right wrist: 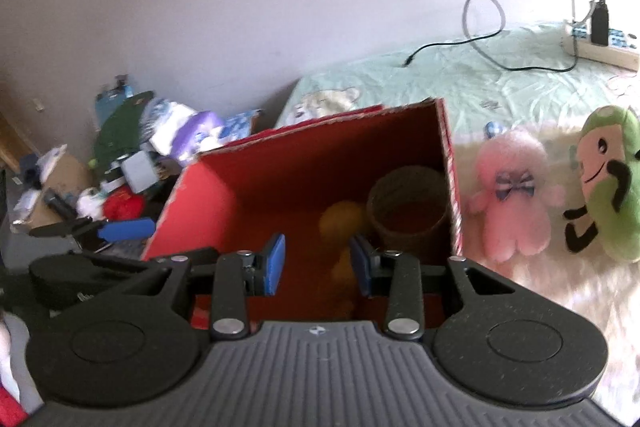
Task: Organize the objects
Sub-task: 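Open the right gripper to release the wooden toy and withdraw, then grasp the brown pine cone with the right gripper and lift it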
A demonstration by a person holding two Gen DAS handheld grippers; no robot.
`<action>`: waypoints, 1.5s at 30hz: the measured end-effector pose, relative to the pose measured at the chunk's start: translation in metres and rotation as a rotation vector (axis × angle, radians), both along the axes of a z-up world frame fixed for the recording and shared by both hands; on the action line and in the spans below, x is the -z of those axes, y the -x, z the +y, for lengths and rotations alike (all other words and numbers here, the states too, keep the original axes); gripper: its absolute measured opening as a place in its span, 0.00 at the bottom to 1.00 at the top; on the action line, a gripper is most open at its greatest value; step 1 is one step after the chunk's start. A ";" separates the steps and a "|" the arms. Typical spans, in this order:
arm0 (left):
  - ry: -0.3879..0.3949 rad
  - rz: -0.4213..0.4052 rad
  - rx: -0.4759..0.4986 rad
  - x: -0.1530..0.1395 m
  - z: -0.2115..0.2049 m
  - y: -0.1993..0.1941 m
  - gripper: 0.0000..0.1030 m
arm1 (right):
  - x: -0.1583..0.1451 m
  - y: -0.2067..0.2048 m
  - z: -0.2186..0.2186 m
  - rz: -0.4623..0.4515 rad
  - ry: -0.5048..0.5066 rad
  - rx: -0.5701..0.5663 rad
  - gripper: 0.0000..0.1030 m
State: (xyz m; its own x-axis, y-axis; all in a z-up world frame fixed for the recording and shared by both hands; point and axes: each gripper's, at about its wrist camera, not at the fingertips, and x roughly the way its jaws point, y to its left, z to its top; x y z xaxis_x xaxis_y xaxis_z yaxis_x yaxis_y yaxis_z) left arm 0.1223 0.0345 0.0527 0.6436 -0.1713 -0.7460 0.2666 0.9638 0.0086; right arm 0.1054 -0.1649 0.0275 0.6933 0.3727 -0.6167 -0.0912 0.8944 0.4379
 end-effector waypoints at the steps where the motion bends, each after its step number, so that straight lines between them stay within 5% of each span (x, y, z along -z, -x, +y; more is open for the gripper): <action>1: 0.019 0.001 -0.005 -0.002 0.004 0.007 0.97 | 0.000 0.005 0.001 -0.005 -0.012 -0.020 0.38; 6: 0.063 -0.022 -0.015 -0.006 0.016 0.038 0.97 | 0.005 0.030 0.009 -0.016 -0.058 -0.137 0.38; 11: 0.027 -0.048 0.034 0.001 0.013 0.066 0.96 | 0.030 0.035 0.025 0.080 -0.072 -0.229 0.38; 19: 0.029 0.027 0.122 0.035 0.007 0.092 0.95 | 0.066 0.022 0.033 0.220 -0.136 -0.210 0.47; 34: -0.005 0.057 0.205 0.069 -0.012 0.094 0.87 | 0.088 -0.001 0.078 0.219 -0.025 -0.230 0.66; 37: -0.011 0.053 0.236 0.072 -0.018 0.092 0.83 | 0.089 0.000 0.081 0.204 0.014 -0.240 0.65; 41: -0.022 0.059 0.276 0.076 -0.024 0.090 0.77 | 0.087 0.004 0.085 0.180 0.127 -0.290 0.47; 45: -0.014 0.053 0.300 0.077 -0.028 0.089 0.75 | 0.084 0.010 0.065 0.182 0.116 -0.283 0.41</action>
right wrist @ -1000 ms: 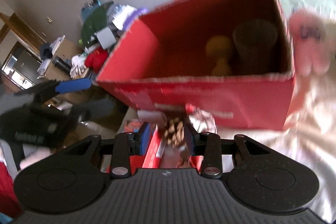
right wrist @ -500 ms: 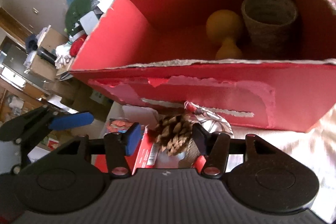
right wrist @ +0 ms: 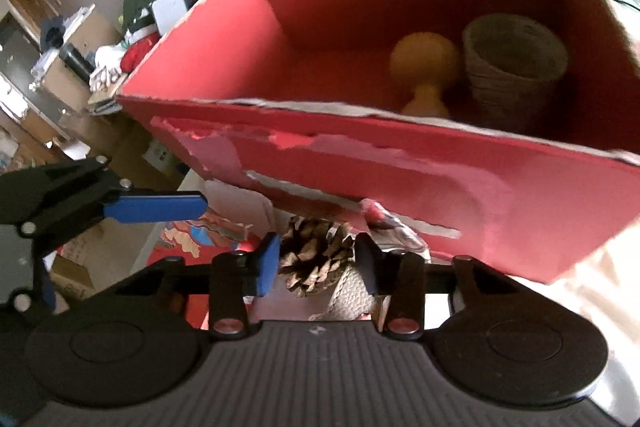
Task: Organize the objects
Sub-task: 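Grasp the brown pine cone with the right gripper and lift it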
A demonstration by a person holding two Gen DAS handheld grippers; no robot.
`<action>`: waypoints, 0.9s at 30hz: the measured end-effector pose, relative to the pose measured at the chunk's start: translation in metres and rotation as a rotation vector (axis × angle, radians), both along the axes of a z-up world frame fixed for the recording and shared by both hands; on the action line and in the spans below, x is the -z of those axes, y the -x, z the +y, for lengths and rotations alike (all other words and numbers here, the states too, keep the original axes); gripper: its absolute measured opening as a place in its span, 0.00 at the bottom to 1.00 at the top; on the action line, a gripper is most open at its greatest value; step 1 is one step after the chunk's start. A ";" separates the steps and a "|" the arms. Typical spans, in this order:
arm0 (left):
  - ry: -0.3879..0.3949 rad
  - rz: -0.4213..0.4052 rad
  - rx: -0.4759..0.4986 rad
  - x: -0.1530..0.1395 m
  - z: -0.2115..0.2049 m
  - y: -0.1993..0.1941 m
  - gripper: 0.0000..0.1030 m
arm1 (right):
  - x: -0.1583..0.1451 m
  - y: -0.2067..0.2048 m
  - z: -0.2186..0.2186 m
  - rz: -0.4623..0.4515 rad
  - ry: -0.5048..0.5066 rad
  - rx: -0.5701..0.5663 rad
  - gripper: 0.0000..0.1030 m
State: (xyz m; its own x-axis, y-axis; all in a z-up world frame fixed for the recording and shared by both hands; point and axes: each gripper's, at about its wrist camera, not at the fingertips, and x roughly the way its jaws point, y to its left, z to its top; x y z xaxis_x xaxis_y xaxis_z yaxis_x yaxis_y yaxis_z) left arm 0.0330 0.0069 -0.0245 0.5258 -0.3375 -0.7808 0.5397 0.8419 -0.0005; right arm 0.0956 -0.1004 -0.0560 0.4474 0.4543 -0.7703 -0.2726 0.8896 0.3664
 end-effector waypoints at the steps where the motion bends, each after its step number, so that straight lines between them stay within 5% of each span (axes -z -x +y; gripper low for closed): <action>1: 0.001 0.003 0.007 0.001 -0.002 -0.001 0.74 | -0.001 0.001 -0.004 0.002 -0.006 0.008 0.41; 5: -0.002 0.013 0.046 0.006 -0.014 -0.004 0.72 | -0.002 0.008 -0.021 0.034 -0.076 0.020 0.19; 18: 0.006 0.109 0.041 0.025 -0.011 -0.011 0.61 | -0.002 0.005 -0.004 0.033 -0.061 -0.031 0.35; 24: 0.006 0.104 0.024 0.025 -0.006 -0.003 0.62 | 0.000 0.000 0.020 -0.015 0.031 -0.129 0.56; 27: 0.016 0.133 -0.015 0.031 0.001 -0.008 0.67 | 0.006 -0.006 0.031 -0.010 0.061 -0.155 0.57</action>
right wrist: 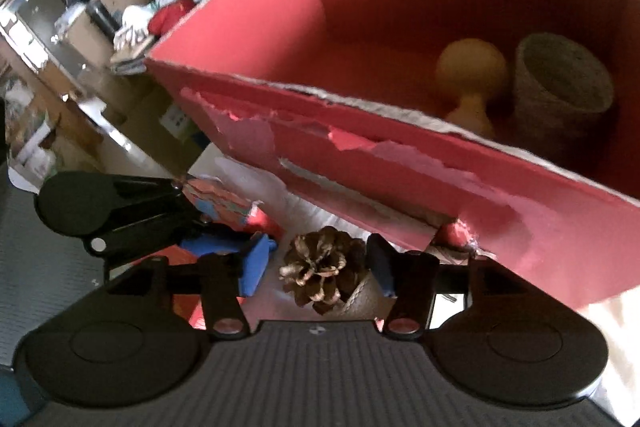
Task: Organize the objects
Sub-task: 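Carry the pine cone over the red box and lower it inside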
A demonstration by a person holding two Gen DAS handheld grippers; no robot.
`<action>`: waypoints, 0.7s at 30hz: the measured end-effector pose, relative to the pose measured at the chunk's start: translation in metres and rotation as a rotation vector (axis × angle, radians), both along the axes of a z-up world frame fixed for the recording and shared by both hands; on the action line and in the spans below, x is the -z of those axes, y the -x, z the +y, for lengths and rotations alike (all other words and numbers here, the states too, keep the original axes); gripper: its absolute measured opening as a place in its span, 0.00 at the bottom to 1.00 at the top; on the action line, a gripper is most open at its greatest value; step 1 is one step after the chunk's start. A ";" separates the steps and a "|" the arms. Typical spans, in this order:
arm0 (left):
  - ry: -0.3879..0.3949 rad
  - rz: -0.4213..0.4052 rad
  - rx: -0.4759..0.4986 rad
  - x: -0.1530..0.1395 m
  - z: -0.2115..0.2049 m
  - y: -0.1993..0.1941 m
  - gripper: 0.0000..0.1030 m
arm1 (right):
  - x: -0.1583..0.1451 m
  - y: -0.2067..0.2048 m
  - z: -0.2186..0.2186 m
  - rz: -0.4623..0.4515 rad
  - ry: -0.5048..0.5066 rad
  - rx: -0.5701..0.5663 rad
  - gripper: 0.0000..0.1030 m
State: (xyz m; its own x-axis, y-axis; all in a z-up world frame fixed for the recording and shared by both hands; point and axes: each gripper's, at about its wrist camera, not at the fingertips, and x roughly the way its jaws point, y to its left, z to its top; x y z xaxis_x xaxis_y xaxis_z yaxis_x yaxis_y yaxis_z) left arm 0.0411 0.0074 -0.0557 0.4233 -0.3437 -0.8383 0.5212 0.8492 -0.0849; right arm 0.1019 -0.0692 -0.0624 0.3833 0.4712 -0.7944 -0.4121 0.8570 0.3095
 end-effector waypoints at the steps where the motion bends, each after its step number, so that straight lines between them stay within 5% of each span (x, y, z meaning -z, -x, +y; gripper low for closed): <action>1: 0.018 0.010 -0.014 0.001 0.003 -0.001 0.68 | 0.001 -0.002 0.002 0.002 0.008 -0.009 0.58; 4: 0.038 -0.001 -0.024 -0.002 0.006 0.000 0.63 | -0.001 -0.003 0.004 0.007 0.046 -0.039 0.46; 11: 0.036 -0.027 -0.014 -0.008 0.000 0.003 0.63 | -0.011 0.000 -0.010 -0.011 0.009 -0.006 0.44; 13: 0.053 -0.056 -0.009 -0.021 0.003 0.005 0.63 | -0.019 0.007 -0.016 -0.032 -0.022 0.015 0.44; 15: 0.078 -0.076 -0.005 -0.036 0.007 0.006 0.62 | -0.029 0.015 -0.024 -0.048 -0.065 0.032 0.31; 21: 0.136 -0.161 0.056 -0.076 0.000 0.007 0.61 | -0.056 0.030 -0.040 -0.066 -0.176 0.075 0.30</action>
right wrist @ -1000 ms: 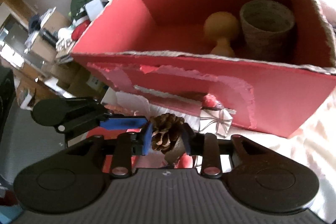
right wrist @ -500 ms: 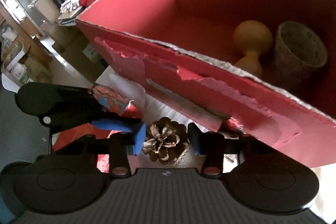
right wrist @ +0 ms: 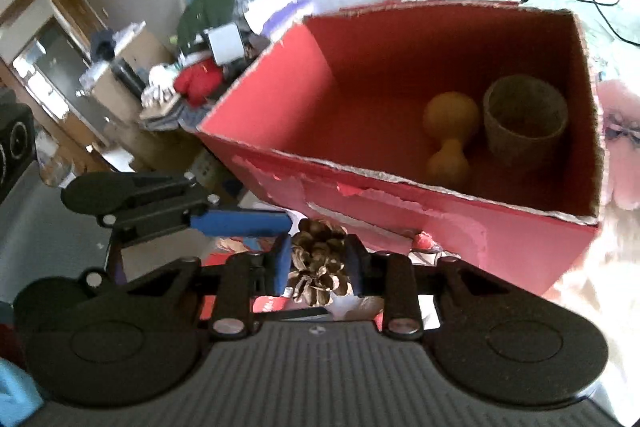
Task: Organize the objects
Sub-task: 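Carry the pine cone over the red box and lower it inside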
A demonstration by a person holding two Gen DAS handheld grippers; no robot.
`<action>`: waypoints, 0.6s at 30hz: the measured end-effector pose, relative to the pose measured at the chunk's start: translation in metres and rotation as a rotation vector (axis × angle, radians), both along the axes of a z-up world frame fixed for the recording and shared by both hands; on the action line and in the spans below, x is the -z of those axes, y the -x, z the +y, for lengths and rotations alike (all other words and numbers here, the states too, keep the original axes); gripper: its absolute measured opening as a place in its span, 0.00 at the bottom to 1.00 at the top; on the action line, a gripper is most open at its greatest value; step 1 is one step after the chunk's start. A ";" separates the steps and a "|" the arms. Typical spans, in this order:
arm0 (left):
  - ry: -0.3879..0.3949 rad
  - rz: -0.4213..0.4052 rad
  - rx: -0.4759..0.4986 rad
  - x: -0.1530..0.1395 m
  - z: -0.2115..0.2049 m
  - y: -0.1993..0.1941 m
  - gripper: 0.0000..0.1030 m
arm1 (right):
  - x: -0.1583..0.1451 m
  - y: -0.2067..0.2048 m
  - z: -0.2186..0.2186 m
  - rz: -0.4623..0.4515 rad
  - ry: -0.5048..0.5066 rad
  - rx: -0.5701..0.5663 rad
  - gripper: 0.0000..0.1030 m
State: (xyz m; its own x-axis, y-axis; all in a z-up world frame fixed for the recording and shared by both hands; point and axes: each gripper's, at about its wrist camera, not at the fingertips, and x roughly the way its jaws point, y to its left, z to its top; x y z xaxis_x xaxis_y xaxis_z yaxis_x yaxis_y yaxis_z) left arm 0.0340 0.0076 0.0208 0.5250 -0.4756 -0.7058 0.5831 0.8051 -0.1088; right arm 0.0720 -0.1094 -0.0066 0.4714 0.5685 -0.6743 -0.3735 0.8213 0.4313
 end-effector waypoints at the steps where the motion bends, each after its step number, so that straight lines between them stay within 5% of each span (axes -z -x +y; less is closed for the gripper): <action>1: 0.008 -0.014 0.018 -0.004 -0.004 0.006 0.61 | -0.003 0.002 -0.004 -0.001 -0.024 0.005 0.30; 11: 0.125 -0.143 0.112 -0.052 -0.028 -0.005 0.62 | -0.058 0.012 -0.033 -0.130 -0.059 0.135 0.30; 15: 0.143 -0.176 0.140 -0.059 -0.040 -0.032 0.64 | -0.076 -0.008 -0.046 -0.177 -0.024 0.207 0.30; 18: 0.130 -0.123 0.148 -0.045 -0.050 -0.060 0.64 | -0.073 -0.032 -0.045 -0.154 0.074 0.230 0.30</action>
